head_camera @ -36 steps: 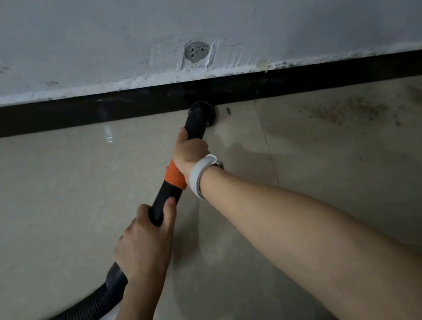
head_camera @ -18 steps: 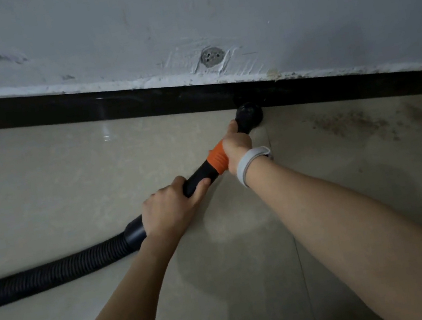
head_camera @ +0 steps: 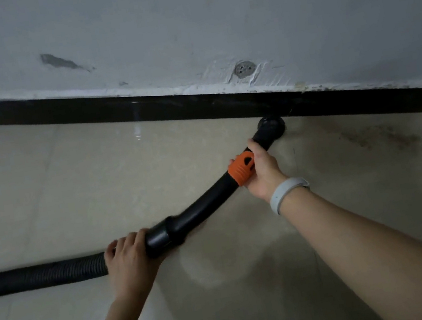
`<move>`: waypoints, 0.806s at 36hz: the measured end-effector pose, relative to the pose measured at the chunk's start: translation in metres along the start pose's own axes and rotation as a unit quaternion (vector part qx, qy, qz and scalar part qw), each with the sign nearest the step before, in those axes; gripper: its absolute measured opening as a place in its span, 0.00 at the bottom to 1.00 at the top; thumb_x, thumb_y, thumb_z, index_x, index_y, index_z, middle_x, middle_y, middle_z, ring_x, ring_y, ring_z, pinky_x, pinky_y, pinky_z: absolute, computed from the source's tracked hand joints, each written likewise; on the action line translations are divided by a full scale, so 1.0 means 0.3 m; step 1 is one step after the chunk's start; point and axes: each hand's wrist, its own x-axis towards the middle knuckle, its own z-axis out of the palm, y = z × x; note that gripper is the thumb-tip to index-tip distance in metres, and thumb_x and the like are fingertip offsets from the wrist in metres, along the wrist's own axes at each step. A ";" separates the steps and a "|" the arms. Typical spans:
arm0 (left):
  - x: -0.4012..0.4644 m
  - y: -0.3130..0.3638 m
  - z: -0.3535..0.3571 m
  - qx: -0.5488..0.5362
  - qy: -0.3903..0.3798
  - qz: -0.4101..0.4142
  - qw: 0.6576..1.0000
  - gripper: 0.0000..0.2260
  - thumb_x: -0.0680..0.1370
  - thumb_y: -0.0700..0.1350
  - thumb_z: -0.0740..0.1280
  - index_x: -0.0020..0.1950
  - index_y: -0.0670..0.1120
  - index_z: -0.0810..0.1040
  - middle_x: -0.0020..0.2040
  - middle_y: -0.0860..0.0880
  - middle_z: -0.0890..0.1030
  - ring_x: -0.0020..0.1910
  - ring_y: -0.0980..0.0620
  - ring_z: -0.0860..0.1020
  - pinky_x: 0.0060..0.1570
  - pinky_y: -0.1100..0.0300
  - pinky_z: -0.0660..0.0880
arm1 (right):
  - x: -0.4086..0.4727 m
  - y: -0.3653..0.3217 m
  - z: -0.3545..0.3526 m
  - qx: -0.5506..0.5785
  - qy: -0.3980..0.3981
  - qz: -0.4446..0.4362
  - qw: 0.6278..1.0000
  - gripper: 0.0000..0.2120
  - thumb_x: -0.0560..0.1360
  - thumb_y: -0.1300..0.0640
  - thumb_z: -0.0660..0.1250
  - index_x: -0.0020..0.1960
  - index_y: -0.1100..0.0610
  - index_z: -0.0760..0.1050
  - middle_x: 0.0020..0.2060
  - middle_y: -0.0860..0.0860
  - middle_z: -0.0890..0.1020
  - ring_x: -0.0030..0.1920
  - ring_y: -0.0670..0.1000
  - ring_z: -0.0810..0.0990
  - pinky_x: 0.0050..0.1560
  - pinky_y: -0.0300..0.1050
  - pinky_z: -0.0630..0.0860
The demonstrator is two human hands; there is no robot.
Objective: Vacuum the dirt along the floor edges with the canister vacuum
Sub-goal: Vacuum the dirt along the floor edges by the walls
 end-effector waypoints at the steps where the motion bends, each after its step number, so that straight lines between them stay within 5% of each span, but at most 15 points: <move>1: 0.000 -0.007 -0.007 -0.005 0.008 -0.002 1.000 0.24 0.65 0.64 0.63 0.46 0.45 0.78 0.35 0.45 0.80 0.36 0.40 0.80 0.45 0.45 0.72 | -0.014 0.013 0.019 0.014 -0.014 -0.002 1.000 0.20 0.77 0.53 0.69 0.63 0.61 0.69 0.47 0.58 0.77 0.43 0.55 0.80 0.52 0.52 0.80; 6: 0.007 -0.017 -0.078 -0.033 0.036 -0.053 0.997 0.20 0.64 0.60 0.72 0.46 0.46 0.78 0.36 0.49 0.80 0.37 0.43 0.79 0.43 0.49 0.70 | -0.107 0.099 0.154 0.036 -0.120 0.030 0.992 0.18 0.74 0.57 0.72 0.59 0.59 0.70 0.41 0.55 0.77 0.42 0.54 0.79 0.56 0.54 0.79; 11: -0.014 -0.047 -0.168 -0.040 0.096 -0.074 0.992 0.26 0.63 0.68 0.65 0.46 0.47 0.79 0.36 0.50 0.81 0.36 0.46 0.80 0.42 0.50 0.75 | -0.224 0.163 0.287 0.034 -0.134 0.016 0.990 0.17 0.75 0.62 0.70 0.60 0.60 0.68 0.40 0.56 0.76 0.46 0.56 0.78 0.53 0.52 0.80; 14: -0.040 -0.101 -0.213 0.003 0.123 -0.113 0.986 0.20 0.61 0.56 0.79 0.46 0.48 0.79 0.37 0.51 0.81 0.39 0.44 0.80 0.48 0.45 0.73 | -0.269 0.156 0.321 0.038 -0.124 -0.008 0.992 0.15 0.76 0.62 0.69 0.59 0.60 0.68 0.40 0.56 0.76 0.43 0.54 0.78 0.49 0.49 0.80; 18: -0.059 -0.166 -0.307 0.058 0.152 -0.149 0.975 0.23 0.56 0.48 0.82 0.47 0.49 0.79 0.42 0.50 0.82 0.44 0.44 0.81 0.55 0.37 0.70 | -0.305 0.090 0.344 0.064 -0.098 -0.030 0.993 0.07 0.78 0.61 0.67 0.49 0.60 0.68 0.38 0.55 0.75 0.37 0.51 0.77 0.53 0.50 0.78; 21: -0.036 -0.163 -0.391 0.049 0.138 -0.169 0.975 0.24 0.59 0.48 0.80 0.53 0.48 0.79 0.49 0.50 0.80 0.54 0.43 0.78 0.63 0.31 0.62 | -0.284 0.033 0.307 0.078 -0.106 -0.035 0.991 0.08 0.79 0.57 0.65 0.45 0.57 0.66 0.36 0.52 0.75 0.34 0.49 0.77 0.47 0.50 0.79; 24: -0.001 -0.088 -0.467 -0.026 0.116 -0.167 0.979 0.23 0.69 0.49 0.74 0.63 0.49 0.75 0.60 0.50 0.75 0.65 0.45 0.68 0.72 0.37 0.48 | -0.253 -0.002 0.261 0.111 -0.142 -0.044 0.983 0.08 0.80 0.53 0.63 0.47 0.55 0.66 0.34 0.49 0.74 0.29 0.46 0.77 0.41 0.44 0.78; 29: 0.040 0.083 -0.540 -0.091 0.083 -0.076 0.989 0.19 0.73 0.49 0.71 0.62 0.50 0.74 0.59 0.49 0.74 0.65 0.48 0.67 0.74 0.40 0.41 | -0.300 -0.032 0.250 0.125 -0.203 -0.041 0.970 0.10 0.76 0.47 0.66 0.45 0.52 0.69 0.29 0.44 0.77 0.33 0.44 0.79 0.59 0.45 0.76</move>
